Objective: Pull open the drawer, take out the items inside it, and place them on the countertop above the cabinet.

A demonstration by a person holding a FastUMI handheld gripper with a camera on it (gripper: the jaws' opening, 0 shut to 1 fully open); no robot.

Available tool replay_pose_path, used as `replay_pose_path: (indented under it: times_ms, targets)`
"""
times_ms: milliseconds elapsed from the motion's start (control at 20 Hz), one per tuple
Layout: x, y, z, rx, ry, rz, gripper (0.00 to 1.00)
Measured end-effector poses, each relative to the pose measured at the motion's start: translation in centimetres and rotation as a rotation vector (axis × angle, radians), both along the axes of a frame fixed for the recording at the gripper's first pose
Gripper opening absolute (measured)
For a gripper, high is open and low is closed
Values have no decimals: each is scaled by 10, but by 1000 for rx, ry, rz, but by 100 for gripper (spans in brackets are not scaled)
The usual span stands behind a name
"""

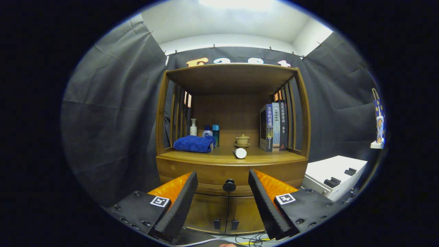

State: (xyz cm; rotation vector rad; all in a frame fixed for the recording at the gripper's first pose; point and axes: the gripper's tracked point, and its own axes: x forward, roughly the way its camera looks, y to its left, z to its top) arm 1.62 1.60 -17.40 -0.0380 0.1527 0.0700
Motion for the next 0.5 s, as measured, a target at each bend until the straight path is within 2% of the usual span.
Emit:
replay_pose_path:
  times_ms: [250, 500]
  targets:
    - [-4, 8, 0, -47, -58, 14, 97]
    - [-5, 9, -6, -58, -51, 17, 98]
